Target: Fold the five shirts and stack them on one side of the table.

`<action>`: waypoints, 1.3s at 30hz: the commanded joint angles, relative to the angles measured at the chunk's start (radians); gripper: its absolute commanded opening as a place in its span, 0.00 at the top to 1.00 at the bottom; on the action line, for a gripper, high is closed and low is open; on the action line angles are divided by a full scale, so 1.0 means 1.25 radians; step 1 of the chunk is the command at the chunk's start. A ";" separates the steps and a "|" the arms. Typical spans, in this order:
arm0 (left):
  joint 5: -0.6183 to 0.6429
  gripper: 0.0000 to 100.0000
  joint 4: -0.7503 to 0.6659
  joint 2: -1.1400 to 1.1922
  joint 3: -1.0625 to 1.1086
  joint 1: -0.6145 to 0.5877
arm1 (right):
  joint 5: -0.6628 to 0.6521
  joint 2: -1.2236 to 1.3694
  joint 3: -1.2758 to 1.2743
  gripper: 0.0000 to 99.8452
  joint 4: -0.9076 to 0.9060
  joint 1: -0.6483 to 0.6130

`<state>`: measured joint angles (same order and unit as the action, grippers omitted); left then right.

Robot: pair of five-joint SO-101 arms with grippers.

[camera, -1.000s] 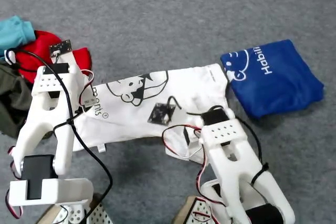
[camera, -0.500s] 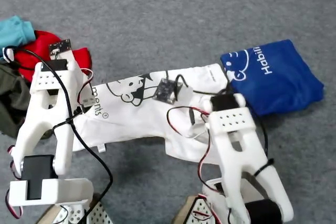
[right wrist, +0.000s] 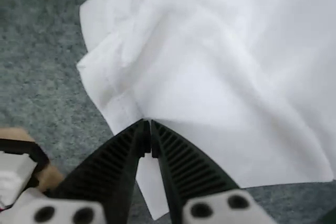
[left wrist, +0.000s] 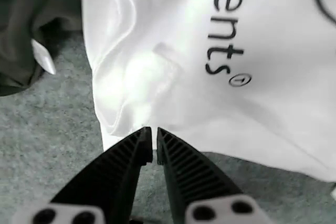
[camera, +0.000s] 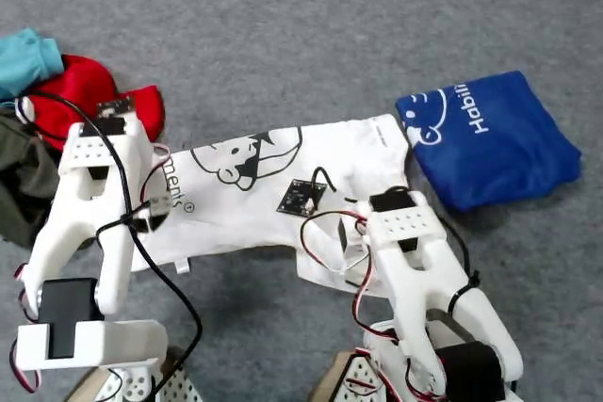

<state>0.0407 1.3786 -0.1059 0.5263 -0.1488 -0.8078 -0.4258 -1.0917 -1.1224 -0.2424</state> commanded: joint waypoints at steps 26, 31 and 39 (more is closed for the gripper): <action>0.020 0.98 -0.106 -0.024 -0.122 0.083 | 0.275 0.404 0.612 1.00 0.222 0.007; 0.018 0.98 -0.207 -0.004 -0.027 0.077 | 0.357 0.603 0.756 1.00 0.285 0.017; 0.014 0.98 -0.244 0.115 0.023 0.075 | 0.356 0.753 0.937 1.00 0.167 0.031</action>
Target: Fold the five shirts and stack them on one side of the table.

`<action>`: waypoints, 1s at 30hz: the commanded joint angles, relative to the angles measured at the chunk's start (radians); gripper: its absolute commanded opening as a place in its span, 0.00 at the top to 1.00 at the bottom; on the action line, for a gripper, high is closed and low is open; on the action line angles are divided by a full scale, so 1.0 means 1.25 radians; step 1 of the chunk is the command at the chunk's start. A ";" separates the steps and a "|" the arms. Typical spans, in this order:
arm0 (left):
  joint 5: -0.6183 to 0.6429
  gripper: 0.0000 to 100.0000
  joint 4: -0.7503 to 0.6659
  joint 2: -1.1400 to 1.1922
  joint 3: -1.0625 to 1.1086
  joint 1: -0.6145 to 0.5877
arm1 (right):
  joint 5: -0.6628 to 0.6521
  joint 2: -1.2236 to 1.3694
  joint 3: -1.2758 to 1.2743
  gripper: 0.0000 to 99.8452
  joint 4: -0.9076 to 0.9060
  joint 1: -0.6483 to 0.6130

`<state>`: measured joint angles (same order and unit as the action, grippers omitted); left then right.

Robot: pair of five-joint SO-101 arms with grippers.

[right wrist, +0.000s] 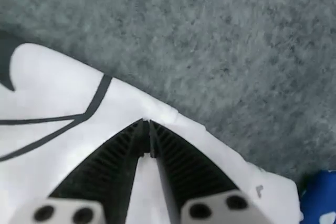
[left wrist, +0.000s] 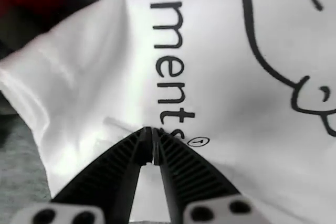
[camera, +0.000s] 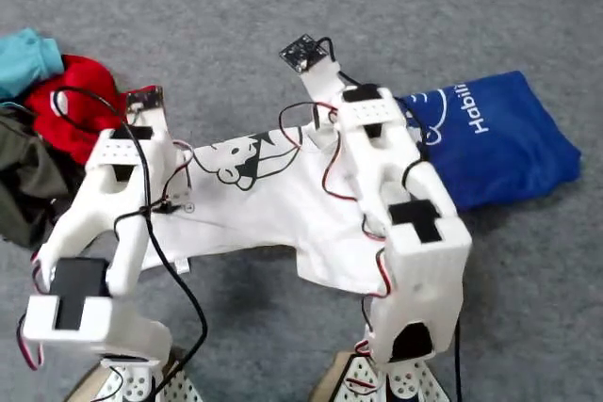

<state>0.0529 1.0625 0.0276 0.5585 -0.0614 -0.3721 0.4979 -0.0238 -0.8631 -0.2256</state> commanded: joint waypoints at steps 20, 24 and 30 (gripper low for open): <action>-0.266 0.98 0.389 0.009 -0.097 -0.123 | -0.017 0.360 0.646 1.00 -0.435 0.019; -0.306 0.98 0.458 0.009 -0.099 -0.090 | -0.017 0.385 0.692 1.00 -0.459 0.019; -0.378 0.98 0.538 0.010 -0.107 -0.018 | -0.021 0.388 0.699 1.00 -0.463 0.019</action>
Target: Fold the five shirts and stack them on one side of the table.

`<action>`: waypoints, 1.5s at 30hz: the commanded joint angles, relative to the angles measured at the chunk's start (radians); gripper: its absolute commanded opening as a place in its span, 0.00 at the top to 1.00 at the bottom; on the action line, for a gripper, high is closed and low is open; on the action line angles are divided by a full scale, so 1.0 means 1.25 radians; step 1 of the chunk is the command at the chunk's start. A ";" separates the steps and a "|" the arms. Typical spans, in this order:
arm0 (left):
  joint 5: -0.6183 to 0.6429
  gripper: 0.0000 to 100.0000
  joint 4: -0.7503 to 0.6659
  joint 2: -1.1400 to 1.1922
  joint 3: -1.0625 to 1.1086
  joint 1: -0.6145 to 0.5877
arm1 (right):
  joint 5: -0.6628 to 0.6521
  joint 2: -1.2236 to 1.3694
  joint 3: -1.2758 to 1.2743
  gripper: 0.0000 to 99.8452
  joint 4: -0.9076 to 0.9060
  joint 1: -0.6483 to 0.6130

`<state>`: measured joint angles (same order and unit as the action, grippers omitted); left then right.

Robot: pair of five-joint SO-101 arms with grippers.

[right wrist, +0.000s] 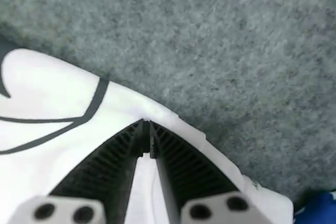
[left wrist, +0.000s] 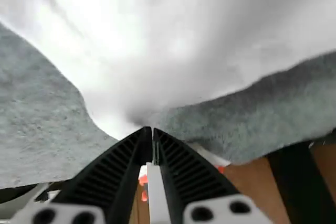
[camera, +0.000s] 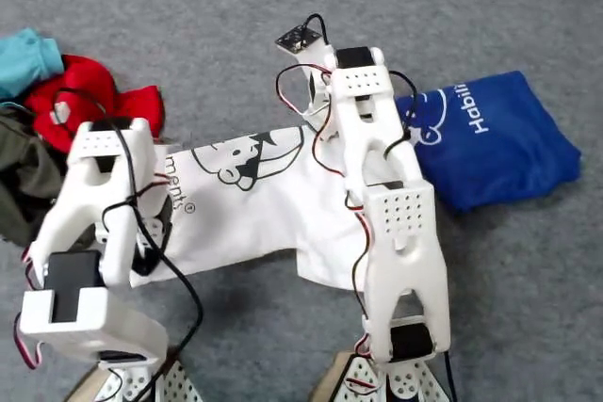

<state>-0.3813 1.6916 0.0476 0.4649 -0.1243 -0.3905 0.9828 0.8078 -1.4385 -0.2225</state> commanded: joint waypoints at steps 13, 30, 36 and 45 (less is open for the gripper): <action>0.184 0.98 -0.065 0.039 -0.430 -0.038 | -0.005 0.001 0.035 1.00 -0.002 0.018; 0.350 0.98 -0.301 0.403 -0.587 -0.157 | -0.006 0.001 0.035 1.00 -0.002 0.018; 0.356 0.98 -0.304 0.503 -0.761 -0.216 | -0.007 0.001 0.035 1.00 -0.001 0.018; 0.352 0.98 -0.128 0.571 -1.021 -0.188 | -0.007 0.001 0.035 1.00 -0.001 0.018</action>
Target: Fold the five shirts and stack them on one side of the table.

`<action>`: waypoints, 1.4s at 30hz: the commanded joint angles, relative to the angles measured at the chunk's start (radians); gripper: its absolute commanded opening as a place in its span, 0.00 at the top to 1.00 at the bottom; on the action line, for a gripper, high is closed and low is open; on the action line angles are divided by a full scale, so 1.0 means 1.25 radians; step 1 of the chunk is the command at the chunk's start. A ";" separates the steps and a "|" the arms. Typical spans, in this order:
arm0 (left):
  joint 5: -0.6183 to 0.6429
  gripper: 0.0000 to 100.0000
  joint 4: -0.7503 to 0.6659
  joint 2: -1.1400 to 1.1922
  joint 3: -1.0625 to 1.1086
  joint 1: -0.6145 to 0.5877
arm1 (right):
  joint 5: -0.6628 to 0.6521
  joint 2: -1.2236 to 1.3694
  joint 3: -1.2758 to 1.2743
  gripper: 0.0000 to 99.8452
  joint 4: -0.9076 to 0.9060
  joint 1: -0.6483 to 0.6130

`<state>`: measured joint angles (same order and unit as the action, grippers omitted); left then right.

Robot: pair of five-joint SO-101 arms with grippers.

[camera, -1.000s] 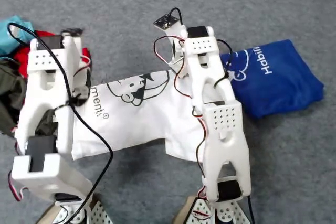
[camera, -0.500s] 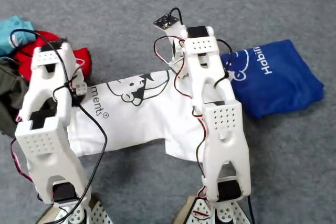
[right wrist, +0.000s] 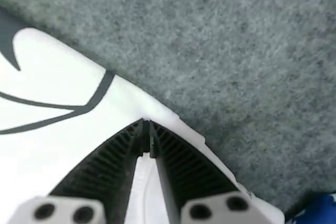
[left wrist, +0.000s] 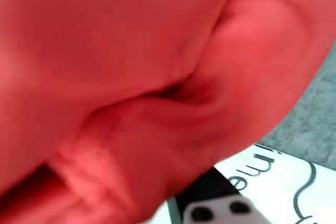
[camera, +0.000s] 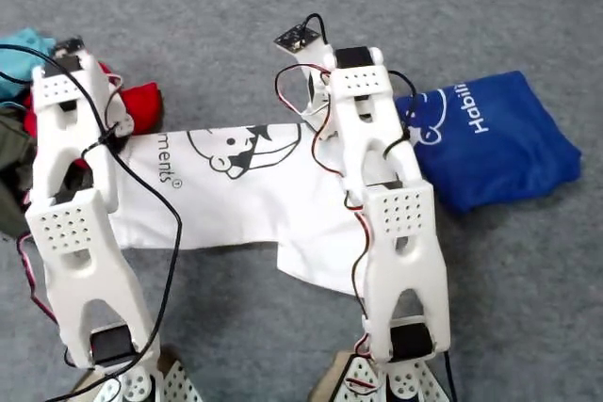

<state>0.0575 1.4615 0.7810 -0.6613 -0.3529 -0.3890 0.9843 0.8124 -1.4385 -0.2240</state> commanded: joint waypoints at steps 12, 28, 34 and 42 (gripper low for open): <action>0.001 0.98 0.239 -0.017 -0.325 0.092 | -0.009 -0.001 0.031 1.00 -0.001 0.019; -0.014 0.98 0.130 0.067 -0.092 0.098 | -0.009 -0.001 0.031 1.00 -0.001 0.019; -0.015 0.98 0.033 0.128 -0.119 0.015 | -0.009 -0.001 0.031 1.00 -0.001 0.019; -0.017 0.98 0.098 0.126 -0.241 -0.004 | -0.007 0.001 0.030 1.00 0.000 0.017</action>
<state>0.0468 1.5673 0.9452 -0.8592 -0.2869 -0.3920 0.9843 0.8124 -1.4385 -0.2256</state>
